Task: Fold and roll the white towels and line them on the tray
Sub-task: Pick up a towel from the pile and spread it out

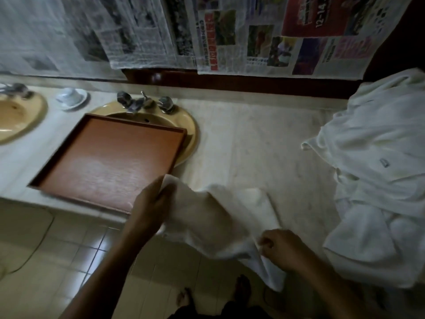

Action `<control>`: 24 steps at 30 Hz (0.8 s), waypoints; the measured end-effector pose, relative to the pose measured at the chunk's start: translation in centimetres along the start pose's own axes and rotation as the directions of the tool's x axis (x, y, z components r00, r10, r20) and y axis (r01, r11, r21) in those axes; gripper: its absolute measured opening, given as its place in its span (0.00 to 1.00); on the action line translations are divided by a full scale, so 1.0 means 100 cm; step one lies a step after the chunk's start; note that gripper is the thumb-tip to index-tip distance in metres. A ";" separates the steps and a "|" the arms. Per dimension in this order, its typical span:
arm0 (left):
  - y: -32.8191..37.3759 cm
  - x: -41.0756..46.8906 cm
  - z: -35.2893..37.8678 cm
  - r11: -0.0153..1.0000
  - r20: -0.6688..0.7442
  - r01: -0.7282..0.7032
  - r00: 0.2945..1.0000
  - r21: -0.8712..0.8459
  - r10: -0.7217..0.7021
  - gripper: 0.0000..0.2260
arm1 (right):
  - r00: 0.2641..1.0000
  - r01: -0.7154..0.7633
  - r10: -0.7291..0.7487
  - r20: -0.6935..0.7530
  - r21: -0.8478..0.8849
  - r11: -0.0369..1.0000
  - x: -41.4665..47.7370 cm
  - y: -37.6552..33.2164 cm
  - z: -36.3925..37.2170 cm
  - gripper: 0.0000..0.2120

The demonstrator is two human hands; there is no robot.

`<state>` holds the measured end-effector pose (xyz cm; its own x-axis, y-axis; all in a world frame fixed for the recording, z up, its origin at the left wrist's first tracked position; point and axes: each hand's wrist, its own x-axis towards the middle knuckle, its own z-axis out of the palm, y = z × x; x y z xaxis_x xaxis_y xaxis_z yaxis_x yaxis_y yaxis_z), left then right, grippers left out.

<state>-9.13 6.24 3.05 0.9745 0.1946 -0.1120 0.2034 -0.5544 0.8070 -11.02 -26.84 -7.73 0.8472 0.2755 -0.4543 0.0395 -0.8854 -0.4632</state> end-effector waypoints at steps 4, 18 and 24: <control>0.020 -0.010 -0.010 0.969 0.384 -0.237 0.903 0.070 0.194 0.06 | 0.989 0.079 -0.040 -0.144 0.273 0.959 -0.013 -0.077 -0.044 0.25; -0.019 -0.018 -0.123 0.829 0.524 -0.545 0.746 0.126 0.411 0.09 | 0.898 0.356 -0.241 -0.368 0.287 0.889 -0.053 -0.217 -0.044 0.20; -0.072 0.005 -0.170 0.801 0.410 -0.500 0.840 0.329 0.356 0.03 | 0.885 0.282 -0.151 -0.441 0.250 0.926 -0.071 -0.233 -0.062 0.10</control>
<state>-11.74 24.11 7.01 0.9295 -0.3660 -0.0445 -0.2935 -0.8075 0.5116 -14.62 -10.45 11.03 0.9773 0.2120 0.0035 0.1434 -0.6489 -0.7472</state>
